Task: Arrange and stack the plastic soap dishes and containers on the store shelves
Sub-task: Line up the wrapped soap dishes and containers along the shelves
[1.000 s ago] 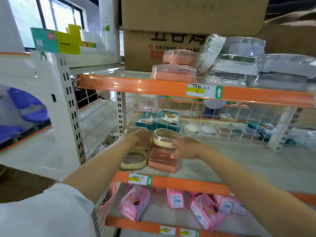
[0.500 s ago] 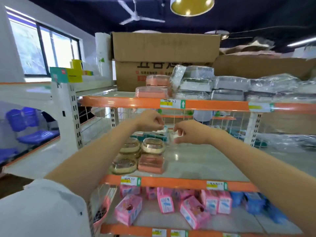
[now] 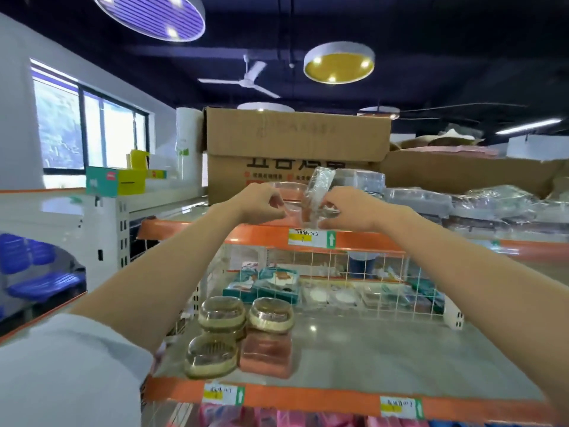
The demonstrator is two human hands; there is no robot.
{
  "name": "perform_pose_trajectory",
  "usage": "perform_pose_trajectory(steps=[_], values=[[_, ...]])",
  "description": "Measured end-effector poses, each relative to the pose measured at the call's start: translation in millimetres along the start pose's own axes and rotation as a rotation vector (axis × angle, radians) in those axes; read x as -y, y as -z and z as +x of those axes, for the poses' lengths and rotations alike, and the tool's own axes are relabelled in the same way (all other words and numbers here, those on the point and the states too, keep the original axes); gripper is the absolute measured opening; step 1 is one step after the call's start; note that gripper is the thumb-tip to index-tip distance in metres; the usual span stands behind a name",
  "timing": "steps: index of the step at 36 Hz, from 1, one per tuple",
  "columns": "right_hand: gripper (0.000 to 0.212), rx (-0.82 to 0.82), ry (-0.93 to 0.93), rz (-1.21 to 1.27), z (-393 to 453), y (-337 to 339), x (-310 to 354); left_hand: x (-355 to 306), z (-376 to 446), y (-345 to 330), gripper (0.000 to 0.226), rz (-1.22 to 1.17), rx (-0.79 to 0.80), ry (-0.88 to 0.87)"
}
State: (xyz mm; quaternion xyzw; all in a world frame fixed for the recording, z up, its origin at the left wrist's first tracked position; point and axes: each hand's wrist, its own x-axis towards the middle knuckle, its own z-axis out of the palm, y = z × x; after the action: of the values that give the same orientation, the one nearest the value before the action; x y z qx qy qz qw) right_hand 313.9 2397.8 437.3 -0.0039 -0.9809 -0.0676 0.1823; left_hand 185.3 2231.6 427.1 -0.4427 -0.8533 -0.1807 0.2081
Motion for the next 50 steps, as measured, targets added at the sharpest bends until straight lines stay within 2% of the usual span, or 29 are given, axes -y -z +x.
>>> perform_pose_trajectory(steps=[3, 8, 13, 16, 20, 24, 26, 28, 32, 34, 38, 40, 45, 50], values=[[0.048, 0.025, -0.013, -0.125, 19, 0, -1, 13, 13, -5, 0.031, -0.006, 0.024, -0.006], [0.059, -0.058, -0.087, -0.242, 58, -9, -8, 33, 38, -18, 0.039, 0.008, 0.048, -0.040], [0.061, -0.123, -0.100, -0.338, 100, -19, -14, 48, 62, -25, 0.049, 0.020, 0.204, -0.051], [0.064, -0.098, -0.127, -0.394, 119, -22, -17, 55, 71, -26, 0.061, -0.001, 0.310, -0.026], [0.068, -0.030, -0.190, -0.409, 138, -23, -18, 65, 79, -29, 0.067, -0.047, 0.338, 0.000], [0.070, 0.026, -0.235, -0.443, 150, -27, -19, 77, 85, -35, 0.097, -0.097, 0.449, 0.074], [0.061, 0.022, -0.255, -0.494, 153, -31, -20, 81, 87, -39, 0.117, -0.085, 0.467, 0.098], [0.052, -0.004, -0.272, -0.536, 154, -36, -21, 83, 89, -42, 0.122, -0.068, 0.459, 0.106], [0.046, -0.083, -0.265, -0.578, 153, -45, -17, 82, 86, -44, 0.119, -0.077, 0.406, 0.112], [0.047, -0.135, -0.253, -0.590, 150, -46, -15, 80, 83, -43, 0.111, -0.057, 0.353, 0.130], [0.055, -0.263, -0.228, -0.541, 139, -40, -15, 72, 70, -39, 0.096, 0.228, 0.177, 0.139], [0.061, -0.323, -0.226, -0.460, 131, -34, -15, 68, 61, -38, 0.099, 0.282, 0.089, 0.149], [0.078, -0.383, -0.275, -0.138, 108, -23, -9, 61, 41, -30, 0.098, 0.222, -0.121, 0.149], [0.076, -0.430, -0.385, 0.203, 82, -16, -8, 51, 21, -18, 0.098, 0.264, -0.357, 0.136]])
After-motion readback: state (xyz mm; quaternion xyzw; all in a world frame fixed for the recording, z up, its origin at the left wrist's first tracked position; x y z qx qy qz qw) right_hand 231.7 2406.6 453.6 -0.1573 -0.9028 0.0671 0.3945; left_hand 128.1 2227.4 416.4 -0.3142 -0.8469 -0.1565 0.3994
